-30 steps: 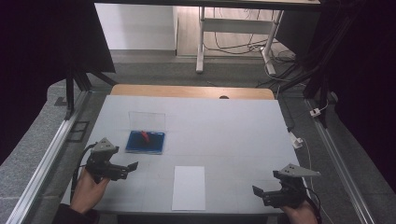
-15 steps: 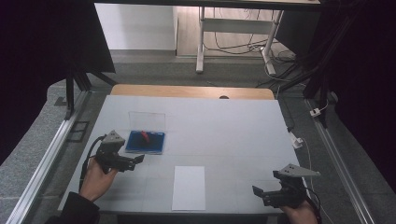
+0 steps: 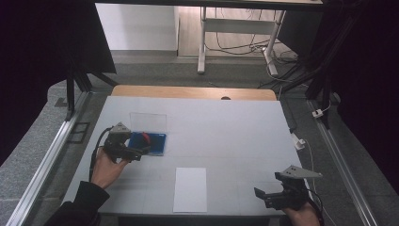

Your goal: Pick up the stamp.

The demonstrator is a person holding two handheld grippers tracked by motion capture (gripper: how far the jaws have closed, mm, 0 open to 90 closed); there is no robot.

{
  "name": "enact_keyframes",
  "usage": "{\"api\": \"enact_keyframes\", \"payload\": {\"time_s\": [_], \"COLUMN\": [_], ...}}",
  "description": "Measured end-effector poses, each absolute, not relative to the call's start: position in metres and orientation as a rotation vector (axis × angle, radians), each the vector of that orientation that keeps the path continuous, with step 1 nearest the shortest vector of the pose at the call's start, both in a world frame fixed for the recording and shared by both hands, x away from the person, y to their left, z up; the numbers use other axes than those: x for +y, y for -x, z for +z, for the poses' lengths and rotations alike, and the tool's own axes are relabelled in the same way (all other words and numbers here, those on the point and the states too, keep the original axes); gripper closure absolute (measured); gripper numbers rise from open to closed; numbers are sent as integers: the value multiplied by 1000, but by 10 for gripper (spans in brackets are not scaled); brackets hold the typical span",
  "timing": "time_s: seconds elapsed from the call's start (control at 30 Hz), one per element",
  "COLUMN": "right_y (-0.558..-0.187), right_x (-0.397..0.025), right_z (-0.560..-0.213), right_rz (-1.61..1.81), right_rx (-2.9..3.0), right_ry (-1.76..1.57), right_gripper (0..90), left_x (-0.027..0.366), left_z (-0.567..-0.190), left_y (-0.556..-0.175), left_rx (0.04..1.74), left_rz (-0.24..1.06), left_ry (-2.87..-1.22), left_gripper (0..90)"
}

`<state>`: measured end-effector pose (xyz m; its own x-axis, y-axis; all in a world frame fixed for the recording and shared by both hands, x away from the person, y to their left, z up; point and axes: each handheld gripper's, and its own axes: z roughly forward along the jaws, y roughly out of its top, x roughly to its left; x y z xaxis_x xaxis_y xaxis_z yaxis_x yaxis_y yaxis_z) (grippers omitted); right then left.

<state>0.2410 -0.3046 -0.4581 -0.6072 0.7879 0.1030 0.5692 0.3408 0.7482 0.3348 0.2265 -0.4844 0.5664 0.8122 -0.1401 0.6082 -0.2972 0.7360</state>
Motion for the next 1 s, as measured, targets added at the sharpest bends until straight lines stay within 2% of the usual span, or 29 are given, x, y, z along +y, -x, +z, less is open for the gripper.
{"api": "enact_keyframes", "payload": {"time_s": [0.8, 1.0], "right_y": [-241, -241], "right_x": [-304, -303], "right_z": [-458, -458], "right_rz": [1123, 1119], "right_rx": [2346, 2351], "right_ry": [-1208, -1203], "right_gripper": [0, 0], "left_x": [219, 221], "left_z": [-509, -509], "left_y": [-383, -386], "left_rx": [1179, 1148], "left_rz": [344, 373], "left_ry": [-2128, -2149], "left_gripper": [0, 73]}}
